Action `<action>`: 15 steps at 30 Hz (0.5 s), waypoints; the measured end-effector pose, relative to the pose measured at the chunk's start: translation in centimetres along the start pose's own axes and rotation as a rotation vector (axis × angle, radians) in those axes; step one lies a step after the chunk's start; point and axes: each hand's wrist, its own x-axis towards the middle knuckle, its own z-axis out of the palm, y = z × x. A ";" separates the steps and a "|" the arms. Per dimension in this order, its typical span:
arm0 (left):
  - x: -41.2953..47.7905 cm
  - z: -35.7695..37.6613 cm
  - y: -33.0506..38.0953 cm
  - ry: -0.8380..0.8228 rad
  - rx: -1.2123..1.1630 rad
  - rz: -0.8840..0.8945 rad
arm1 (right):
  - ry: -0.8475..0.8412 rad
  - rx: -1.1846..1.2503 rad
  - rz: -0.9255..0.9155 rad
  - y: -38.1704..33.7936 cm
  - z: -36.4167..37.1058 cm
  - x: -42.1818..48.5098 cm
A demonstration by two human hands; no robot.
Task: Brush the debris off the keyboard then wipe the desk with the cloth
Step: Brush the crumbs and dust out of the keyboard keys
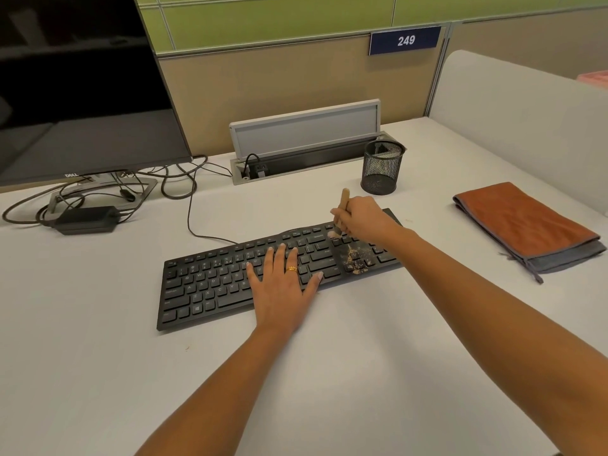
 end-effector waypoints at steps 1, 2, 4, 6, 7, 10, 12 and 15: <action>0.0 0.0 0.0 0.001 -0.001 0.001 | 0.015 0.020 0.023 0.2 0.0 0.1; 0.0 0.0 0.1 0.001 0.001 0.003 | 0.026 0.038 0.042 0.3 -0.1 0.2; 0.0 0.0 0.1 -0.001 0.002 0.003 | 0.064 0.087 0.055 0.3 -0.2 0.4; 0.1 0.0 0.0 -0.002 0.002 0.002 | 0.146 0.128 0.053 0.1 -0.3 0.6; 0.0 0.0 0.0 -0.008 0.009 0.003 | 0.179 0.145 0.052 0.0 -0.3 0.7; 0.0 -0.1 0.1 -0.017 0.018 0.001 | 0.156 0.176 0.054 0.0 0.1 0.9; 0.0 -0.1 0.0 -0.016 0.017 0.001 | 0.091 0.167 0.055 -0.1 0.3 0.8; 0.1 -0.2 0.1 -0.013 0.014 0.000 | -0.014 0.075 0.014 -0.4 0.0 0.5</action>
